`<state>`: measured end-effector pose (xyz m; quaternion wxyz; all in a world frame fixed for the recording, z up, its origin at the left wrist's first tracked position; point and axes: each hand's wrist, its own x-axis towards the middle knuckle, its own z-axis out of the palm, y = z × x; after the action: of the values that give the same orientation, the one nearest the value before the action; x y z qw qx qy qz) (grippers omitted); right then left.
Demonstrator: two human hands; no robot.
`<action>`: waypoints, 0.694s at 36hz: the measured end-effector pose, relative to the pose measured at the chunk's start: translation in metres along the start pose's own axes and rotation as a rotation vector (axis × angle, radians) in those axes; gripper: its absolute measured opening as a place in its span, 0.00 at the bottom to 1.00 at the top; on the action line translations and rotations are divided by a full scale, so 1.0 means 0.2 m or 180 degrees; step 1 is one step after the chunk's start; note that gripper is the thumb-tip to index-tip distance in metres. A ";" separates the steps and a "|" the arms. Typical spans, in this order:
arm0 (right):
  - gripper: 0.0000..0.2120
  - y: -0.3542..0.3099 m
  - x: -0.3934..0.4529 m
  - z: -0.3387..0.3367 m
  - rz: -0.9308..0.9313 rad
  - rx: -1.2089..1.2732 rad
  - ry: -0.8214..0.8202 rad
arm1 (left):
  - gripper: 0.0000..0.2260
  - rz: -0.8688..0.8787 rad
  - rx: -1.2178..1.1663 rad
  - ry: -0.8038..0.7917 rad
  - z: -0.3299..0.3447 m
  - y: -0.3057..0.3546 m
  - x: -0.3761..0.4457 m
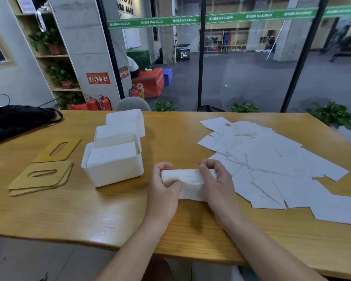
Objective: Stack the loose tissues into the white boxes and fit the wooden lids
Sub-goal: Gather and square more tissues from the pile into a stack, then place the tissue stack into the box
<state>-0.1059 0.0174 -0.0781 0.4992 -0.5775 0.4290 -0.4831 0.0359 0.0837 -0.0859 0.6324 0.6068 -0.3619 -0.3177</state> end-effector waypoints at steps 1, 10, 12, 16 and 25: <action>0.07 0.00 0.00 -0.01 0.0084 0.0000 -0.0027 | 0.23 -0.0008 -0.0014 0.0010 0.00 0.00 0.00; 0.15 -0.03 0.01 -0.01 0.0129 0.0027 -0.0173 | 0.24 0.0064 -0.0123 0.0076 0.00 0.01 0.00; 0.15 -0.02 0.02 -0.02 0.0131 0.0036 -0.0121 | 0.24 0.0160 -0.0058 0.0074 -0.01 0.00 0.00; 0.22 -0.02 0.01 -0.03 0.0219 0.0112 -0.0195 | 0.25 0.0211 0.0030 -0.0032 -0.02 -0.01 0.00; 0.35 0.03 -0.01 -0.22 -0.0387 -0.0979 -0.1313 | 0.24 0.0200 0.0173 -0.0069 -0.09 -0.01 0.02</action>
<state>-0.1506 0.0112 -0.0824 0.4524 -0.7576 0.3510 -0.3133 0.0536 0.0909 -0.0887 0.6214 0.6085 -0.3961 -0.2944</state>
